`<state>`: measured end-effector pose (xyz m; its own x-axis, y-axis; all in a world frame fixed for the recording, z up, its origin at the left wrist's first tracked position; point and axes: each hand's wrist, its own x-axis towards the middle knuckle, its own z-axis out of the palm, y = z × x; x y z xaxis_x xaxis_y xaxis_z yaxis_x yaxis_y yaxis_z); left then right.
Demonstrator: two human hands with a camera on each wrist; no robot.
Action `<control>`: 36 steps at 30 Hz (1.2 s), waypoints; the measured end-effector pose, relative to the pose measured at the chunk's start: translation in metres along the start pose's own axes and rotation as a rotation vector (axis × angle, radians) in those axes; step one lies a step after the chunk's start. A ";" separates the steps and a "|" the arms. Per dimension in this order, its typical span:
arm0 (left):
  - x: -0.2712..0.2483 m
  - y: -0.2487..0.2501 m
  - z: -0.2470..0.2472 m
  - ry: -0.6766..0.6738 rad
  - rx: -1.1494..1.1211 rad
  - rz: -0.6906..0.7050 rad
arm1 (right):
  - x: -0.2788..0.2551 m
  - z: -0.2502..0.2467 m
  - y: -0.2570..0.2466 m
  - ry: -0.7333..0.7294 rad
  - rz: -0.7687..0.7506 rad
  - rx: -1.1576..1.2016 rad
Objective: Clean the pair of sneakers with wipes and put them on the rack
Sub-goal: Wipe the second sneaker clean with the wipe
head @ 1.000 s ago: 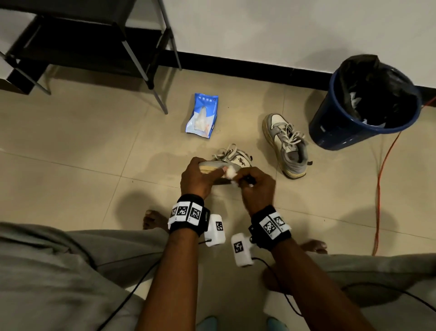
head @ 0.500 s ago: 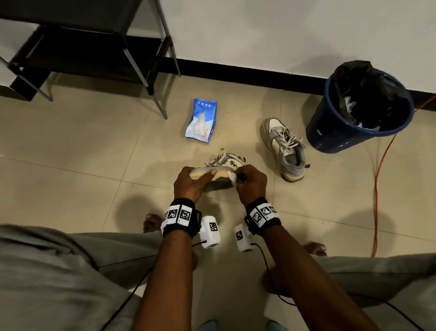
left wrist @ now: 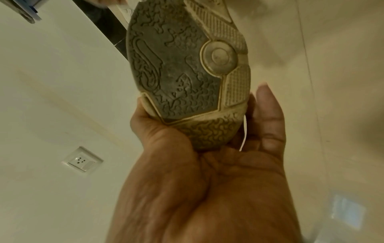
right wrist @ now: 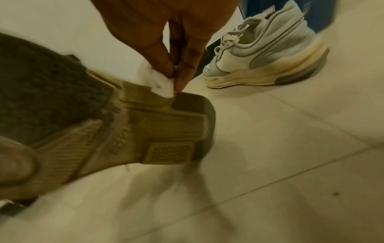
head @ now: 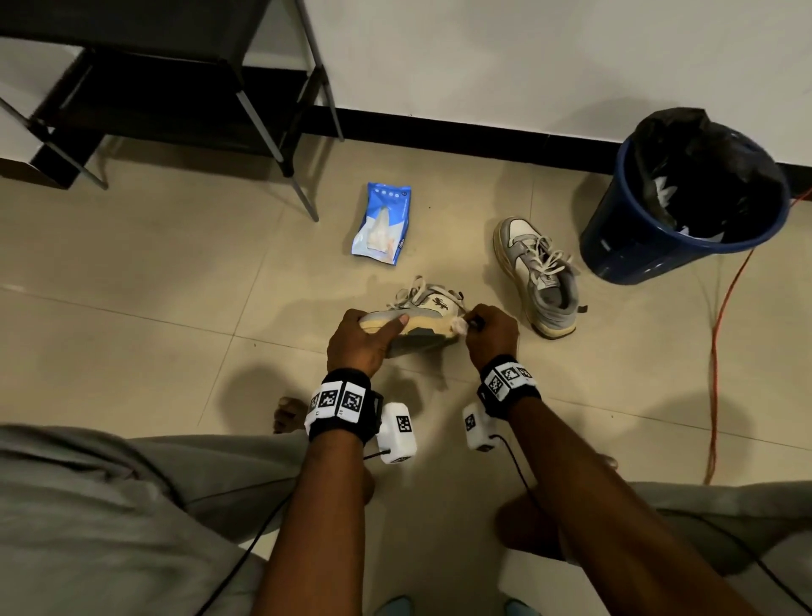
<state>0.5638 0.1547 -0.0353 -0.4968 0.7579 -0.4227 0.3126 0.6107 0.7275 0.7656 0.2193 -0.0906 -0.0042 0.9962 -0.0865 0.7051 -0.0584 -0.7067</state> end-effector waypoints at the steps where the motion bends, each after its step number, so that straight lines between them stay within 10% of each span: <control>1: 0.000 0.001 0.000 0.001 0.025 0.008 | -0.004 0.003 -0.005 0.026 -0.009 0.047; 5: 0.001 -0.001 -0.002 -0.036 0.086 0.060 | -0.035 0.011 -0.039 0.026 -0.104 0.364; 12: -0.007 0.010 0.005 -0.139 0.047 0.145 | 0.013 0.002 -0.007 0.100 0.048 0.132; 16: -0.008 0.005 0.004 -0.091 0.076 0.184 | -0.009 0.011 -0.027 -0.041 -0.177 0.130; 20: -0.008 0.002 0.005 -0.076 0.024 0.151 | 0.024 0.004 -0.009 0.102 0.018 0.175; 24: -0.006 0.002 0.006 -0.077 0.080 0.174 | -0.002 0.010 -0.029 -0.119 -0.274 0.079; 28: -0.006 0.003 0.010 -0.076 0.092 0.168 | 0.037 -0.007 0.001 0.030 0.014 0.059; 33: -0.001 0.000 0.010 -0.062 0.106 0.152 | -0.017 -0.001 -0.009 0.017 -0.126 0.103; 36: -0.004 -0.002 0.009 -0.056 0.068 0.120 | 0.009 -0.006 0.018 0.136 0.158 0.134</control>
<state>0.5722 0.1524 -0.0397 -0.4072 0.8368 -0.3659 0.4221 0.5277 0.7371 0.7826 0.2277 -0.0996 0.2007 0.9729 -0.1148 0.5889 -0.2135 -0.7795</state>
